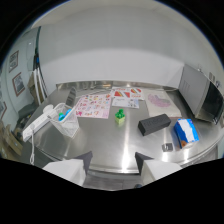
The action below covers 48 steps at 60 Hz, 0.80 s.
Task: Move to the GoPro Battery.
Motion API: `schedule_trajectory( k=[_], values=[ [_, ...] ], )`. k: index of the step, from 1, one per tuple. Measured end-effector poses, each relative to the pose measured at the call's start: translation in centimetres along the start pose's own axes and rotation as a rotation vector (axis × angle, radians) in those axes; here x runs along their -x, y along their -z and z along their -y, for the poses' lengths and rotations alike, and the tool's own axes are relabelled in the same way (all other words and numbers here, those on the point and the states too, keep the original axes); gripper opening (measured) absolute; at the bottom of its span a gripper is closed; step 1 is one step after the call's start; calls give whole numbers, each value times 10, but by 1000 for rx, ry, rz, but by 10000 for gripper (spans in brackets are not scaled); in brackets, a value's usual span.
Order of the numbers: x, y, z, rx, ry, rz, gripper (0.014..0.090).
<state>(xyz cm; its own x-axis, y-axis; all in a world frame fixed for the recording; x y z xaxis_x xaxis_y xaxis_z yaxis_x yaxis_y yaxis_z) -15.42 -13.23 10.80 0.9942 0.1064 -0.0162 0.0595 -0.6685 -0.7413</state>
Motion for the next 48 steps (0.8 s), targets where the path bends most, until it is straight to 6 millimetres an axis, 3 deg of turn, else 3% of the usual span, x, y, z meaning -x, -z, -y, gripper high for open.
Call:
schedule_trajectory(
  k=[5,11,34,41,48],
  values=[
    [-6,3,-2,-5,8,10,838],
    [-26,11,-12,-3,21,20,838],
    [-154,19,-78,93,20,-119,841],
    [-183,11,-82,98,2,-157,840],
    [-199,-4,-77,96,-6,-165,840]
  ],
)
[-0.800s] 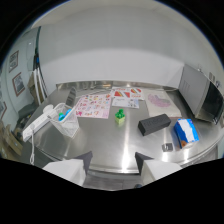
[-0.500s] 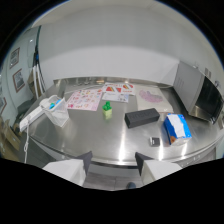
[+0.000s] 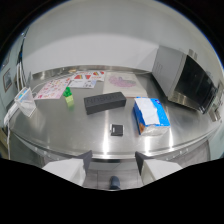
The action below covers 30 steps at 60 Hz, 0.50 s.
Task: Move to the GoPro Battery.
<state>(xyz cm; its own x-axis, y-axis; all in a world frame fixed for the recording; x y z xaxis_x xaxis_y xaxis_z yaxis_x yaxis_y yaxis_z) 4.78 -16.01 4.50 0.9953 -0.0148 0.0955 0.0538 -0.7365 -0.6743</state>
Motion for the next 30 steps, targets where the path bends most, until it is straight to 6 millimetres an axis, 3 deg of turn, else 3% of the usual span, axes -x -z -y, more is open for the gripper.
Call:
schedule_trajectory(
  k=[18,30],
  values=[
    [-5,-58,27,8,-12,11,838],
    [-4,-81,47,8,-10,23,838]
  ],
)
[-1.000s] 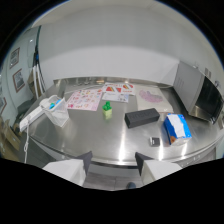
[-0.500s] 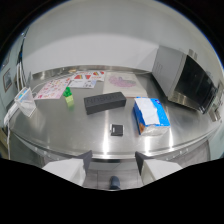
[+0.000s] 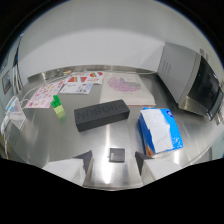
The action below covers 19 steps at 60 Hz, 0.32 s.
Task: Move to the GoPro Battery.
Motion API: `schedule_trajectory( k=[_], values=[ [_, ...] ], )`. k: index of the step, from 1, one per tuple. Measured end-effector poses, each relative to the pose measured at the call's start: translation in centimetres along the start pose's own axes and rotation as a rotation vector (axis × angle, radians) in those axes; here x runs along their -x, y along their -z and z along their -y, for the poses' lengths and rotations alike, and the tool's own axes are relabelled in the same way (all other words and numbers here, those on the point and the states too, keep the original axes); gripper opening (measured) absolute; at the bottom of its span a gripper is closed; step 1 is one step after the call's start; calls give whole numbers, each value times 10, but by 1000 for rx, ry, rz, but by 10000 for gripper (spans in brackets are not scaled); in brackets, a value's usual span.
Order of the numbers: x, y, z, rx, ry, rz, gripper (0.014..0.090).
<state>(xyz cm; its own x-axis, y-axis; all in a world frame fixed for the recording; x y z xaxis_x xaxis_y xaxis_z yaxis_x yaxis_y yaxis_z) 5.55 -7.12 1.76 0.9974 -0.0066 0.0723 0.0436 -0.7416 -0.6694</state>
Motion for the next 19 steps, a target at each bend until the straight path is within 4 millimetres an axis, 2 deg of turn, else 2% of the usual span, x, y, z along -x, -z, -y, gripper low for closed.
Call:
schedule_trajectory(
  k=[19],
  values=[
    [-3,-7,2,8,-11,-5,841]
  ],
)
